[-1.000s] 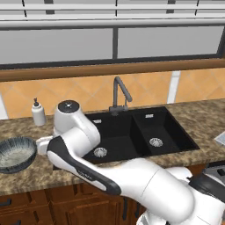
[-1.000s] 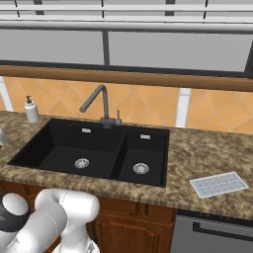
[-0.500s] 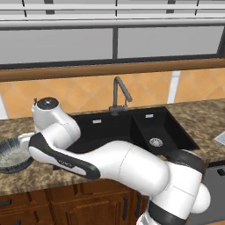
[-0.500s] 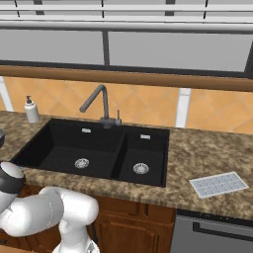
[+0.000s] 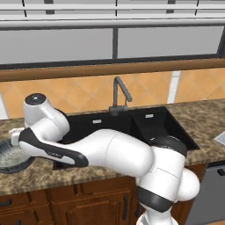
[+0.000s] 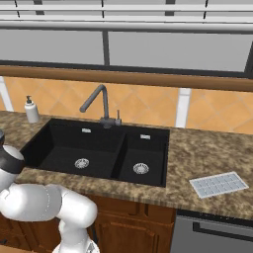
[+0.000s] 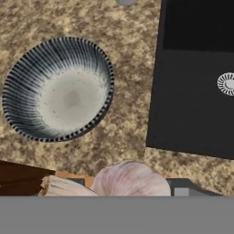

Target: Pick the garlic from the sink and place it in the bowl. Then pick the bowl and place it in the microwave. Then close the microwave door and press the start button.

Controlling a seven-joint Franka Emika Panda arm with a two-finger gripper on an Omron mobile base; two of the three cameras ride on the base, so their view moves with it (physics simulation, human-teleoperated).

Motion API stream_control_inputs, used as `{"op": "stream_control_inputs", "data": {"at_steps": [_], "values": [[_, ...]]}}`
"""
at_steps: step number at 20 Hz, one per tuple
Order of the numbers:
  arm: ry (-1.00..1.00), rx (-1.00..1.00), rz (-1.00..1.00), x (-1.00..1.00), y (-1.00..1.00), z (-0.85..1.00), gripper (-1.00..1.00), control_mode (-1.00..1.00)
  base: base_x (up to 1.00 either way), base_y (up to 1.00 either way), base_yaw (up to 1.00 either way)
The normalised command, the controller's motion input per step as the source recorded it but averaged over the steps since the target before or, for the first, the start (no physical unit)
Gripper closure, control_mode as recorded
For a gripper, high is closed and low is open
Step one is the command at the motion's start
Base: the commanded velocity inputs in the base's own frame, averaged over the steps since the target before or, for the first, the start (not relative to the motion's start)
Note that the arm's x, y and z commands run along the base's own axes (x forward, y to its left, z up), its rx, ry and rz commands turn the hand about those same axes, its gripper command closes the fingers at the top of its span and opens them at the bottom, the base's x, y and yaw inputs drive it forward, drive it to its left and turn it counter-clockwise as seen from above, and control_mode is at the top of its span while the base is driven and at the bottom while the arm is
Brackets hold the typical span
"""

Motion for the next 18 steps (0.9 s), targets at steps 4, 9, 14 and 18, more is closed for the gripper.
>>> {"op": "stream_control_inputs", "data": {"at_steps": [4,9,14,18], "values": [[0.00,0.00,-0.07,0.21,0.30,-0.01,1.00,-1.00,0.00,0.00,0.00],[0.03,0.00,-0.07,0.21,0.18,-0.16,1.00,-1.00,0.00,0.00,0.00],[0.03,0.00,-0.09,0.30,0.15,-0.17,1.00,-1.00,0.00,0.00,0.00],[0.01,0.00,-0.11,0.25,0.12,-0.11,1.00,-1.00,0.00,0.00,0.00]]}}
